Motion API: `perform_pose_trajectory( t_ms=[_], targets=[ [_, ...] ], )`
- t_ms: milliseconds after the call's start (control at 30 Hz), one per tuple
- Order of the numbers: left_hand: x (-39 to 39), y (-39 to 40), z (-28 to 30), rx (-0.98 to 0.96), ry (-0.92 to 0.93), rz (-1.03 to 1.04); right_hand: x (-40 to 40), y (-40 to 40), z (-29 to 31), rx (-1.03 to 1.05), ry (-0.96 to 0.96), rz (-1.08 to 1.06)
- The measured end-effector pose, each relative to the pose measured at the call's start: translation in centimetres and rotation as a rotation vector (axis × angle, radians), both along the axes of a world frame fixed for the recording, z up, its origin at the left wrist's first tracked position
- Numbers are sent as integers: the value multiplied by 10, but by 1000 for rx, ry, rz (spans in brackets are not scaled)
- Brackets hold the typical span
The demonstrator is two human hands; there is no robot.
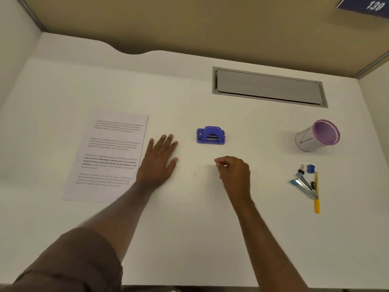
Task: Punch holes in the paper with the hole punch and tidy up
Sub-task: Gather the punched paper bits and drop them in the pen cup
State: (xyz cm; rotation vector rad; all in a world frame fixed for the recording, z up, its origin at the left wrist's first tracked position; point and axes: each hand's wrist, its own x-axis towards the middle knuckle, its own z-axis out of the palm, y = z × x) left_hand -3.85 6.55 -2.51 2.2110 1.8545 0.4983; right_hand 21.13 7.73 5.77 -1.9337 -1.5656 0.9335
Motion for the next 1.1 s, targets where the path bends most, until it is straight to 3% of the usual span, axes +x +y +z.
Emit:
perform_pose_trajectory(
  t_ms=[133, 333, 633, 1100],
  targets=[
    [-1, 0, -3, 19, -14, 4, -23, -18, -22, 16, -307, 287],
    [-1, 0, -5, 39, -44, 9, -31, -11, -27, 48, -482, 631],
    [0, 0, -8, 62, -41, 14, -26, 2, -21, 91, -676, 902],
    [0, 1, -6, 38, -29, 13, -29, 0, -24, 406, -771, 946]
  ],
)
